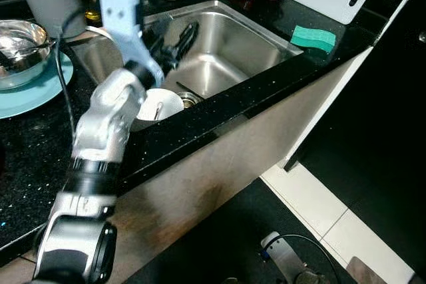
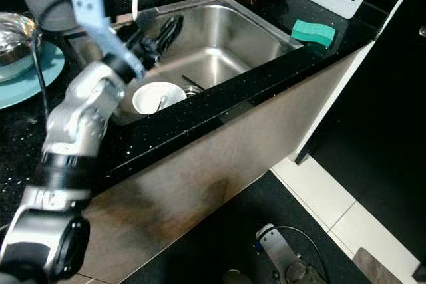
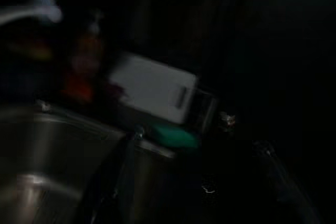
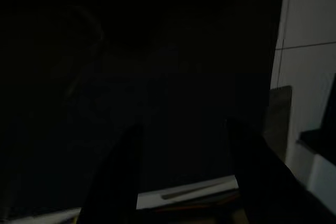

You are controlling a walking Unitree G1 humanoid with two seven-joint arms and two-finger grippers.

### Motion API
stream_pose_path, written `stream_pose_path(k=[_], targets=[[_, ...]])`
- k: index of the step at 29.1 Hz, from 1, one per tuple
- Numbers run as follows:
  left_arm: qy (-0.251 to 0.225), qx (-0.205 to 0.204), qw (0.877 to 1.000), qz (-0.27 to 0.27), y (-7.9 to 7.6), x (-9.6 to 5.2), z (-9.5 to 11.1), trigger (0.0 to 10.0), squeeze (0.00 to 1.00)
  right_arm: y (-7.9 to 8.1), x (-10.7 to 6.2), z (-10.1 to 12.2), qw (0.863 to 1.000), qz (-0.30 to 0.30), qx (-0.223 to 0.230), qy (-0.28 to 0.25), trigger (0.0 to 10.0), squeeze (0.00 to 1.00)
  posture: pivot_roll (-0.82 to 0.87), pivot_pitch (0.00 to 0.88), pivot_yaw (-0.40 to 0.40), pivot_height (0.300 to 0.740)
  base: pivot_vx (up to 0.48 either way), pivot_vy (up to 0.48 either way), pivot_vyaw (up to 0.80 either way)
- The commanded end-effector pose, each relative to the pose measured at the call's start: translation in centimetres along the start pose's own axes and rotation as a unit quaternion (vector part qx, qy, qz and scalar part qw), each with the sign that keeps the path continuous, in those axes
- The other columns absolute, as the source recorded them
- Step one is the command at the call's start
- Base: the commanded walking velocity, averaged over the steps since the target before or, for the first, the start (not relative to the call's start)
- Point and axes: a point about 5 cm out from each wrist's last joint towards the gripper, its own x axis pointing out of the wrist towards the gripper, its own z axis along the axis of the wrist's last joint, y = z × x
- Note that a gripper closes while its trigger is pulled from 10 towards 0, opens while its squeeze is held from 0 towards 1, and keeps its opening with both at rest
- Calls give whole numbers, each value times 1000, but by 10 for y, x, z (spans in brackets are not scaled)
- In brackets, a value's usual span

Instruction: Kitchen organization

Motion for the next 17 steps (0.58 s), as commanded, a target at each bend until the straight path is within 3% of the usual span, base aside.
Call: stream_pose_path(k=[1, 8, 11, 17], targets=[[-25, -33, 996, -76, -16, -12, 15, 10000, 0, 3, 0, -1, 1000, 9, 11, 0, 10000, 0, 58, 140, -62, 740, 0, 0, 781], [-38, -93, 964, -245, -57, -46, 27, 10000, 0, 3, 0, -1, 1000, 15, 9, 1, 10000, 0, 63, 140, -66, 740, 0, 0, 781], [-39, -102, 959, -260, -62, -50, 29, 10000, 0, 2, 0, -1, 1000, 16, 9, 0, 10000, 0, 62, 139, -67, 740, 0, 0, 781], [-20, -94, 969, -228, -67, -52, 25, 10000, 0, 1, 0, -2, 1000, 21, 10, 1, 10000, 0, 69, 136, -70, 740, 0, 0, 784]])
